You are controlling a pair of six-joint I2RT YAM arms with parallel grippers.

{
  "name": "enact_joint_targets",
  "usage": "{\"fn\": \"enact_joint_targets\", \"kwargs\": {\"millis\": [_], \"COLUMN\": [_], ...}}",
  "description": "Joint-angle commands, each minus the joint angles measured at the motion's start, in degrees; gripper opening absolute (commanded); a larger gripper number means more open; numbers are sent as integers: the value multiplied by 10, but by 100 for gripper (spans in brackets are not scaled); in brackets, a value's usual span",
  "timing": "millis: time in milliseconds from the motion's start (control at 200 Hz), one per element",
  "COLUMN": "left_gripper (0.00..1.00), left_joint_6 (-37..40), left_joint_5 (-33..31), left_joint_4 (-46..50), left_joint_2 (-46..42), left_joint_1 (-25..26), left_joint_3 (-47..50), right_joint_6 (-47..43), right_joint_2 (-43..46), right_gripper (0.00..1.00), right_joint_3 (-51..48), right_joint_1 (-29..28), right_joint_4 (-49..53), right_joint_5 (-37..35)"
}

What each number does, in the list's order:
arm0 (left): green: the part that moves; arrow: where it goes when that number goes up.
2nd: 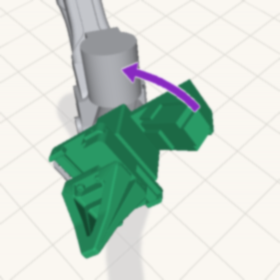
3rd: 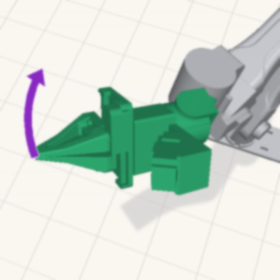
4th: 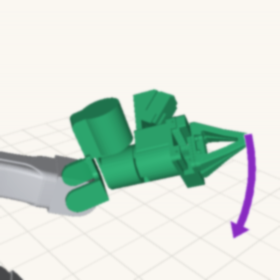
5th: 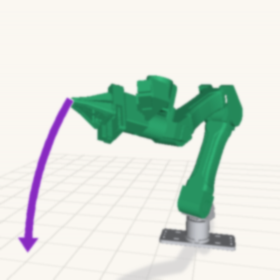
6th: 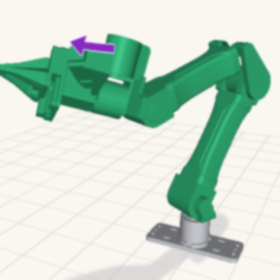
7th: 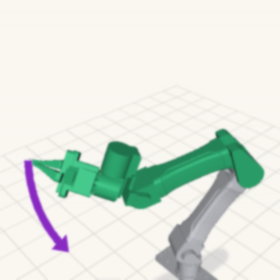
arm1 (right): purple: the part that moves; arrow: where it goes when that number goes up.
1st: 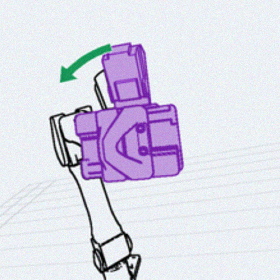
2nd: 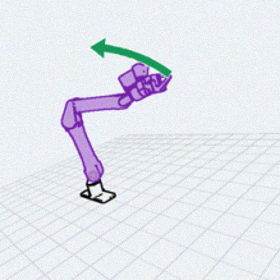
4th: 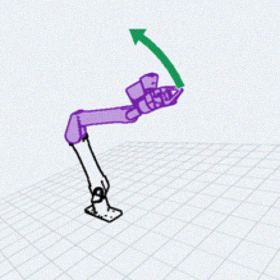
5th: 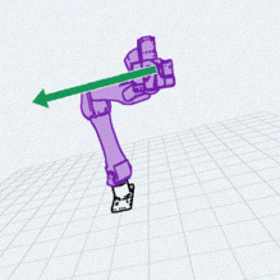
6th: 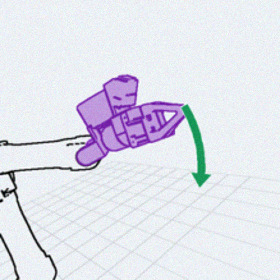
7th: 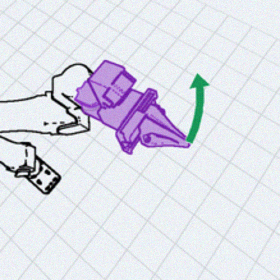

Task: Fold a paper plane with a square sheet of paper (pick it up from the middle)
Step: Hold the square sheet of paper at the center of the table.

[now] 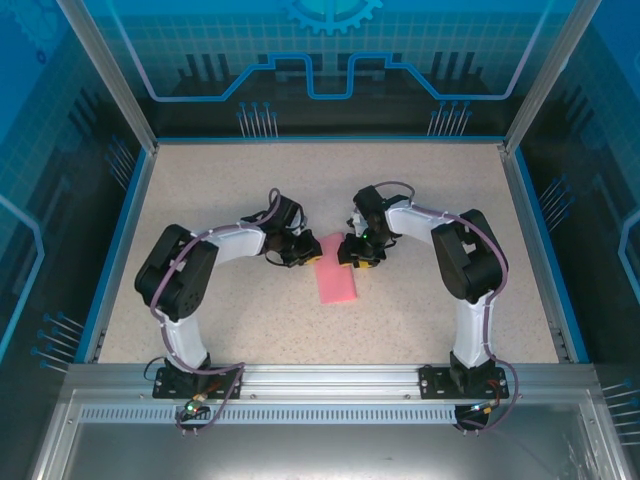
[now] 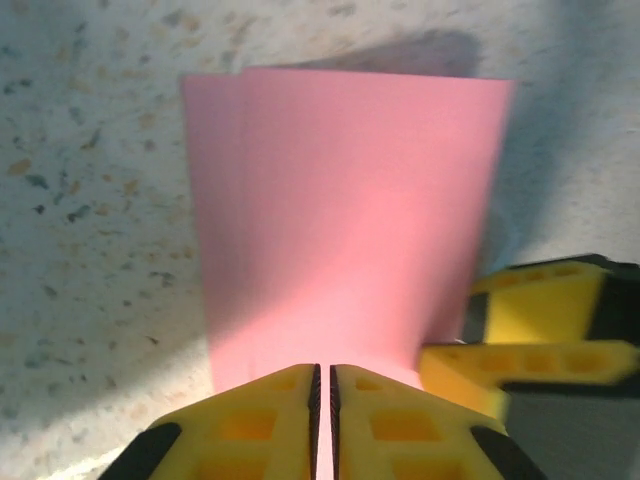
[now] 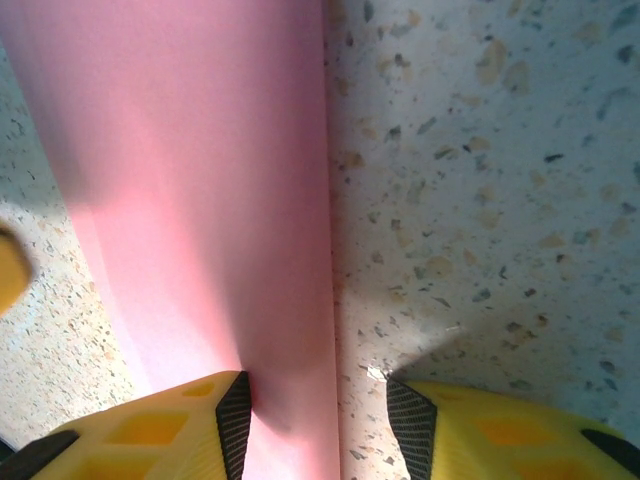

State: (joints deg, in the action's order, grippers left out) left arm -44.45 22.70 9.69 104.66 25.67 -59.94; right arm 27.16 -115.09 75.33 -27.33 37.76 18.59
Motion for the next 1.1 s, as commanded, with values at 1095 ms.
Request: {"fn": "enact_joint_targets", "kwargs": {"millis": [1095], "left_gripper": [10], "left_joint_6": [-47], "left_joint_5": [-28], "left_joint_4": [-24], "left_joint_2": [-30], "left_joint_1": [0], "left_joint_3": [27], "right_joint_6": [42], "right_joint_2": [-102], "right_gripper": [53], "right_joint_3": [-1], "right_joint_1": [-72], "right_joint_4": [7], "right_joint_5": [-125]}}
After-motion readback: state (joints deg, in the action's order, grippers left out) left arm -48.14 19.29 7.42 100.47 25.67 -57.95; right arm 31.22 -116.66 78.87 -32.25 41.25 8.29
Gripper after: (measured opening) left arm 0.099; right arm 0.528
